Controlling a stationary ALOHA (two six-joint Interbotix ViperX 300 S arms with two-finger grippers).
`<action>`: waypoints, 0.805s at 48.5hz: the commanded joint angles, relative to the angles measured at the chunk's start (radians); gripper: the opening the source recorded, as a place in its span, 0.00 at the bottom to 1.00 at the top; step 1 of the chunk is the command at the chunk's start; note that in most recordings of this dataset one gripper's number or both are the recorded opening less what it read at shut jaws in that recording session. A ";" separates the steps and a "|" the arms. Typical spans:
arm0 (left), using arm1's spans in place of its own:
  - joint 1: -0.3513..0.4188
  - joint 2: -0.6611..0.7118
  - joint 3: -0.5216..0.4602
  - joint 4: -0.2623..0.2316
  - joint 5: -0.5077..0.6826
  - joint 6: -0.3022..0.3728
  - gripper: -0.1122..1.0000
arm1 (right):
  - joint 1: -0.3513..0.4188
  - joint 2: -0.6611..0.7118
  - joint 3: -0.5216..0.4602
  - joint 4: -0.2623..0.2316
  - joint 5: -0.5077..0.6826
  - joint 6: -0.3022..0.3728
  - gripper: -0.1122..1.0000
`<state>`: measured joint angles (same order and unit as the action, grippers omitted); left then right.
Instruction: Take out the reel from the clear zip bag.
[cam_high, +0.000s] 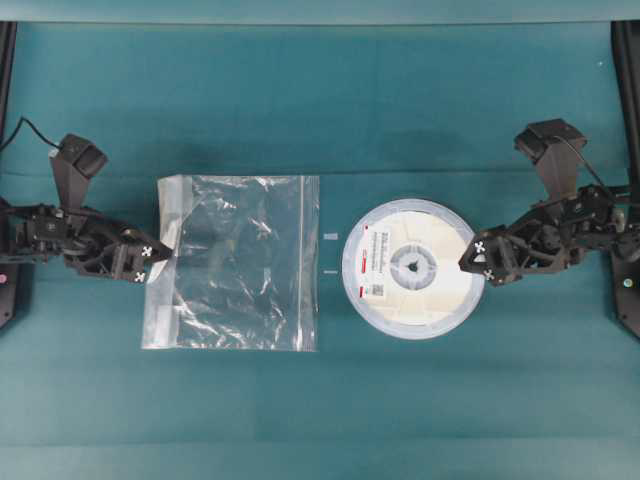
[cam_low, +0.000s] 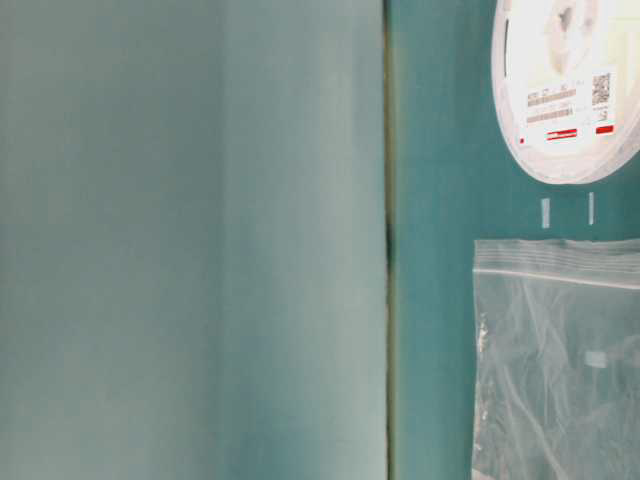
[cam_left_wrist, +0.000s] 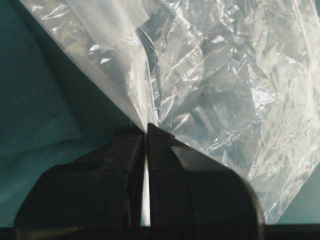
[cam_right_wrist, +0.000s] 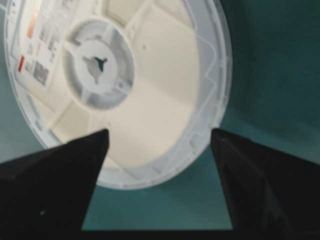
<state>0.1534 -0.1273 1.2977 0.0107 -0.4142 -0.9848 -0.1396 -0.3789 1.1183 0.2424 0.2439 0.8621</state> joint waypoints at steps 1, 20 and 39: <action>-0.002 -0.011 -0.008 0.003 -0.005 0.011 0.11 | 0.003 -0.008 -0.020 -0.003 -0.003 0.000 0.91; -0.002 -0.041 -0.012 0.003 -0.006 0.031 0.71 | 0.003 -0.014 -0.034 -0.005 -0.003 -0.005 0.91; -0.002 -0.138 -0.015 0.009 0.063 0.037 0.93 | 0.008 -0.057 -0.040 -0.049 -0.028 -0.008 0.91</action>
<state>0.1503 -0.2209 1.2916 0.0138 -0.3758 -0.9526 -0.1365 -0.4111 1.0968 0.2117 0.2255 0.8621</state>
